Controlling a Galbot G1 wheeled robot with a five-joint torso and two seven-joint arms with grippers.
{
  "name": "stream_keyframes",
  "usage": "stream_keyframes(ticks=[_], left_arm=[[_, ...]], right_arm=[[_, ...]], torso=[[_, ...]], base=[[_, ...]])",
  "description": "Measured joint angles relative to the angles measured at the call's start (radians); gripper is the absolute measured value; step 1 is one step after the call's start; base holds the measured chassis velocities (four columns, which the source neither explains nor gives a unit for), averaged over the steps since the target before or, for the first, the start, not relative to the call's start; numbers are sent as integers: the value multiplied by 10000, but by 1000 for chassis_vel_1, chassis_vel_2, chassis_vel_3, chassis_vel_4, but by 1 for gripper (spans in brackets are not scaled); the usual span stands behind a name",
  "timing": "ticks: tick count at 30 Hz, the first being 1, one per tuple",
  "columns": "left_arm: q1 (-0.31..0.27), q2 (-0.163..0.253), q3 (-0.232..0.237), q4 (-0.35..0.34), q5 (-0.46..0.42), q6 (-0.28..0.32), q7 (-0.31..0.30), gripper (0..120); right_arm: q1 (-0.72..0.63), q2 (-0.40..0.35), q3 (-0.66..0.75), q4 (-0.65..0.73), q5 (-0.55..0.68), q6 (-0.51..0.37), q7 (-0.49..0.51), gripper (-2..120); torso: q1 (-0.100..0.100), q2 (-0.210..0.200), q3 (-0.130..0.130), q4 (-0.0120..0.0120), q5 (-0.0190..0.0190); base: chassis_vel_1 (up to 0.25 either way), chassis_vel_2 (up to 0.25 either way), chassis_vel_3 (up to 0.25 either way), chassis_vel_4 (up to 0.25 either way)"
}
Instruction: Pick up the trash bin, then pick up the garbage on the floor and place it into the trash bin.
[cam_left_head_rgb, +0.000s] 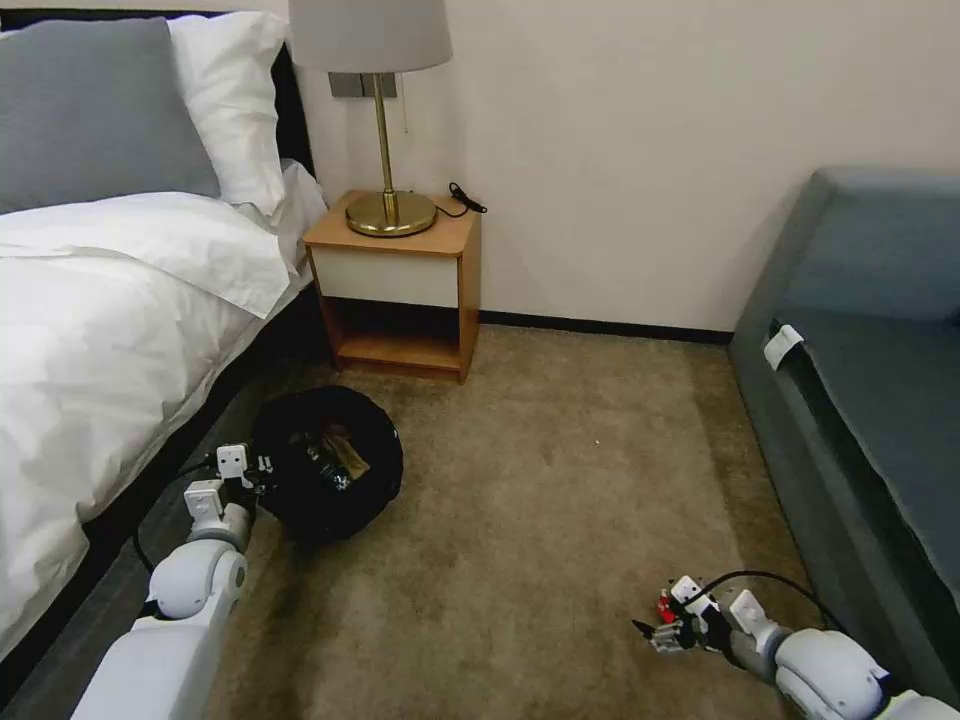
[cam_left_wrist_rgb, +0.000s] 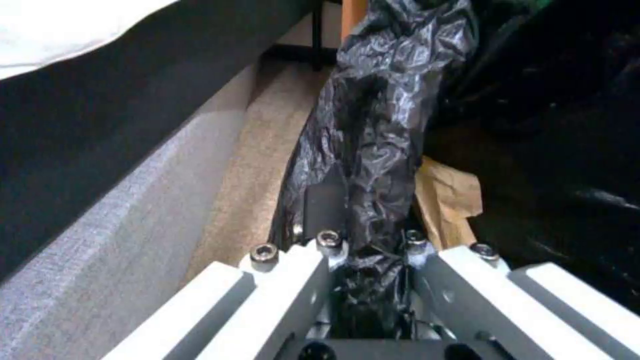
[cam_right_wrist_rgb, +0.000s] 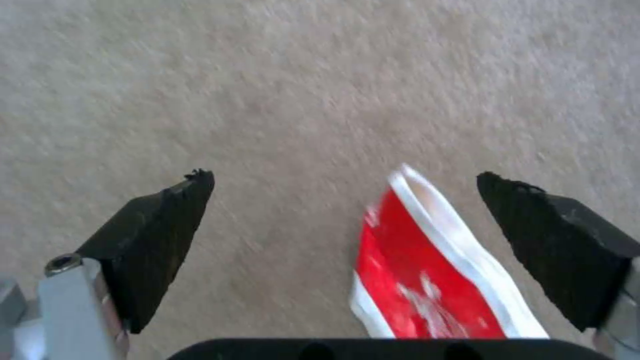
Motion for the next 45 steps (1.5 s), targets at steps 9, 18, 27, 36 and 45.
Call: stream_keyframes(ticks=[9, 18, 27, 36, 45], left_arm=[[-1, -84, 66, -1, 58, 17, 23, 0], [104, -105, -14, -60, 80, 22, 34, 0], [106, -221, -42, -63, 153, 16, 44, 0], [77, -239, -50, -8, 159, 1, 58, 0], [17, -211, -51, 46, 114, -27, 67, 0]], right_arm=[[220, 170, 36, -886, -371, 190, -365, 100], [692, 365, -162, -1743, -667, 429, -685, 100], [1042, 482, -429, -2082, -793, 520, -897, 98], [1489, 626, -745, -2494, -1011, 514, -1208, 70], [1525, 677, -800, -2627, -1058, 548, -1330, 39]], torso=[[0, 0, 1, 0, 0], [0, 0, 0, 1, -1], [0, 0, 1, 0, -1], [0, 0, 1, 0, -1], [0, 0, 1, 0, -1]], base=[[0, 0, 0, 0], [0, 0, 0, 0], [0, 0, 0, 0], [0, 0, 0, 0], [0, 0, 0, 0]])
